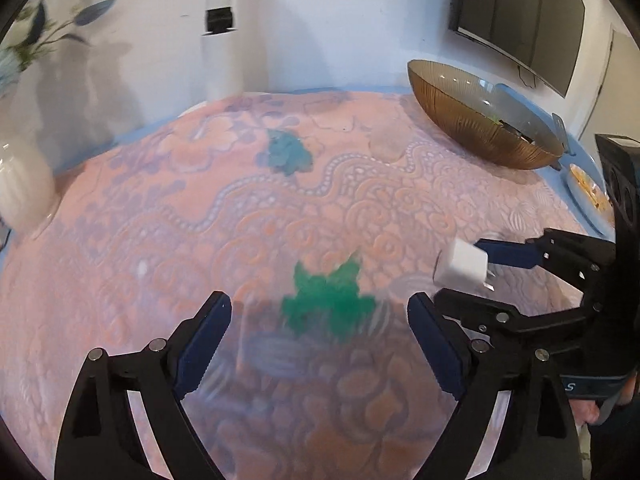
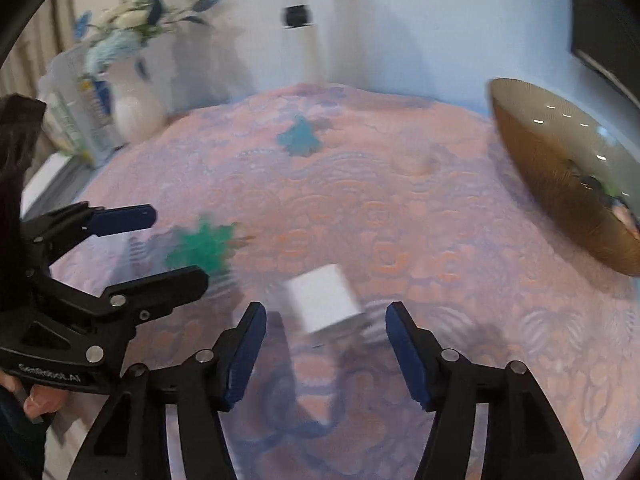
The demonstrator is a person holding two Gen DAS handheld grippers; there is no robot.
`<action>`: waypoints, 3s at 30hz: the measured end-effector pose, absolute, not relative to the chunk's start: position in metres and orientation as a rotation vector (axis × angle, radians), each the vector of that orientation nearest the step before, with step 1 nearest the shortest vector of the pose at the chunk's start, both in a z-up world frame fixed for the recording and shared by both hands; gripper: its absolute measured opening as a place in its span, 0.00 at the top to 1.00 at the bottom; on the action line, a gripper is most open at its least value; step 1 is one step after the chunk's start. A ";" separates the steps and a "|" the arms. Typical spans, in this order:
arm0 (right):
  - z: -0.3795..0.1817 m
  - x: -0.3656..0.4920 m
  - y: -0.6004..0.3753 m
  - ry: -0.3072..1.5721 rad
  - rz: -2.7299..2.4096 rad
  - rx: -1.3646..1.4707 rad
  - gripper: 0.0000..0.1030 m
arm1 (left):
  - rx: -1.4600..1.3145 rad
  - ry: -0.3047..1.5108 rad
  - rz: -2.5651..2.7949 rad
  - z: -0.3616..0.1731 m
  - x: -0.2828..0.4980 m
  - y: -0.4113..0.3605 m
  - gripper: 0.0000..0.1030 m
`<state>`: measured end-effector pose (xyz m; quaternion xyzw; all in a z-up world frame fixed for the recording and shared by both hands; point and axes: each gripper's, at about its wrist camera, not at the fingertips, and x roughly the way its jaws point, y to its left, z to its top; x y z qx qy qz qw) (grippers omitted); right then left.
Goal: Organize rigid objects
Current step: 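Grasp the green figure with the left tool while the right grasps the white plug, then carry the green figure and white plug over the bowl and open both tools, then move both open tools back over the remaining items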
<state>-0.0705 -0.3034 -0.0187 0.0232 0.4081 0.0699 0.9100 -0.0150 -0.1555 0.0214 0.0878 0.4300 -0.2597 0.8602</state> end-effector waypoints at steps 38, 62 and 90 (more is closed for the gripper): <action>0.137 -0.085 -0.535 0.545 -0.301 0.310 0.68 | 0.284 0.530 -0.682 0.174 0.023 -0.329 0.55; 0.106 -0.023 -0.594 0.712 -0.399 0.375 0.47 | 0.350 0.538 -0.633 0.151 0.044 -0.363 0.22; -0.018 -0.056 -0.339 0.863 -0.049 0.083 0.38 | 0.024 0.874 -0.210 0.020 0.001 -0.101 0.02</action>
